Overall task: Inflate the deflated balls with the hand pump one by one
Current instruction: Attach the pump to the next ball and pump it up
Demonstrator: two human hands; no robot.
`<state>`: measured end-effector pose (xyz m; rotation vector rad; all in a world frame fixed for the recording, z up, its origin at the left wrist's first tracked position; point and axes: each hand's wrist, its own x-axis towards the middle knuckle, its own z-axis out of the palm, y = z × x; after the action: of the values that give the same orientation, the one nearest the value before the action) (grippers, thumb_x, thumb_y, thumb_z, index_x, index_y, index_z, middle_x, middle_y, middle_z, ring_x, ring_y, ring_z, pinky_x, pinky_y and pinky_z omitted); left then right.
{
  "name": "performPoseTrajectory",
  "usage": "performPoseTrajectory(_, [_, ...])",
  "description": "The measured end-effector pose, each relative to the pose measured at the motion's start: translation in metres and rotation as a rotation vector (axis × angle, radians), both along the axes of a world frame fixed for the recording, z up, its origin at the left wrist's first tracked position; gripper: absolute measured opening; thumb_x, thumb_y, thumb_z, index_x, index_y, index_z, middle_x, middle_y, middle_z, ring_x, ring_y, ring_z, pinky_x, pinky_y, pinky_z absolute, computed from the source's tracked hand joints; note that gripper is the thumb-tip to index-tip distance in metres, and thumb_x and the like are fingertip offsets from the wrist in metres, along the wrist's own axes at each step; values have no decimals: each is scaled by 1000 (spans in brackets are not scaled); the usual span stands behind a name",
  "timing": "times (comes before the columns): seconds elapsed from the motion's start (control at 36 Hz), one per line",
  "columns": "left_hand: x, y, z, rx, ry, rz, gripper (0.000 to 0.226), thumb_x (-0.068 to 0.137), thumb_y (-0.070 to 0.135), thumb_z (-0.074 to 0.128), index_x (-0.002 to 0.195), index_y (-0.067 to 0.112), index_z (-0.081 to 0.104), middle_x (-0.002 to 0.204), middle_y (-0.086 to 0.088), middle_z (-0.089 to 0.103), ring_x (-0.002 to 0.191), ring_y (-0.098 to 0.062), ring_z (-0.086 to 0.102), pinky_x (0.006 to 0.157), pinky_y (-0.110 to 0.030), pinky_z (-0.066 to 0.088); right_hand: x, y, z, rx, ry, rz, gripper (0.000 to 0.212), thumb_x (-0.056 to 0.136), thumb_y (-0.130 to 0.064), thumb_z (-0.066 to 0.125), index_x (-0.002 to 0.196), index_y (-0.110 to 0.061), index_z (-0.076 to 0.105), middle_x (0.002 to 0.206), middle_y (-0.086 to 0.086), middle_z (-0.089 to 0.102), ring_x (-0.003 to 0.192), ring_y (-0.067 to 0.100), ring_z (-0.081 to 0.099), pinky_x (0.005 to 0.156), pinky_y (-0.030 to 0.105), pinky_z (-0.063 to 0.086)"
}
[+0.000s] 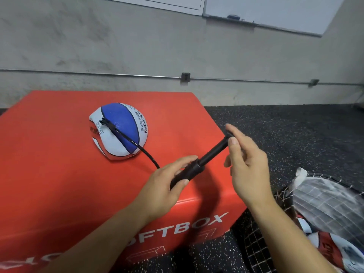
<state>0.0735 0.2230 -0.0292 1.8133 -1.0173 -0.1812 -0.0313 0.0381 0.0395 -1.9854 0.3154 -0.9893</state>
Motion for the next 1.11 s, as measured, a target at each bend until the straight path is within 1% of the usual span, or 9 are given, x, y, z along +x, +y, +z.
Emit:
performPoseTrajectory(0.14, [3,0,-2,-22,14,11,67,97,6,63,149,45,49,137,16,66,127,-3,63,112,-44,50,8,9,-21,-24,56,75,32,109,-23,53,136,-36,65,110,-14,66,66,7,63,66,18,48])
performPoseTrajectory(0.28, [1,-3,-1,-26,20,15,67,97,4,63,148,46,51,137,19,65,126,-2,63,111,-42,51,10,9,-40,-59,156,133,33,107,-37,53,138,-41,64,117,-21,66,77,2,63,83,40,57])
performPoseTrajectory(0.36, [2,-5,0,-18,10,13,65,97,7,64,148,47,51,138,20,65,126,-3,63,111,-43,51,9,8,-43,-80,182,134,36,105,-43,52,140,-43,61,120,-22,66,86,-3,60,92,46,56])
performPoseTrajectory(0.61, [-1,-5,2,-7,14,-1,64,99,2,64,150,40,52,137,17,67,129,-4,62,113,-42,50,-1,-11,-20,-130,93,95,35,106,-38,54,139,-39,64,114,-21,67,77,2,65,82,40,58])
performPoseTrajectory(0.69, [-4,-3,4,6,14,-16,66,100,1,64,150,43,51,137,17,67,130,-5,61,114,-41,48,-6,-24,-2,-41,2,35,33,108,-24,56,138,-35,66,97,-13,65,64,8,63,68,24,51])
performPoseTrajectory(0.78, [-6,-2,6,28,-9,-30,66,101,4,63,149,46,49,136,19,67,128,-4,62,104,-34,51,-14,-36,11,16,-61,-11,34,109,-20,54,139,-31,66,87,-1,63,59,7,58,62,17,45])
performPoseTrajectory(0.86, [-7,-1,6,40,-24,-29,66,101,5,62,149,47,49,135,20,67,126,-2,63,92,-28,49,-20,-44,17,51,-99,-62,33,110,-23,53,139,-33,66,83,-2,62,58,5,57,62,18,45])
performPoseTrajectory(0.97, [-5,-1,2,30,-25,-34,66,99,3,62,151,42,48,139,19,65,130,-5,61,107,-42,51,-20,-40,19,64,-108,-74,32,110,-23,53,137,-33,67,77,-8,62,57,5,56,60,17,45])
performPoseTrajectory(1.11, [-1,1,-1,10,-10,-24,68,99,5,62,150,46,48,138,18,65,129,-8,62,109,-47,51,-9,-21,13,46,-67,-36,31,109,-23,55,136,-32,67,78,-4,64,56,8,58,61,19,46])
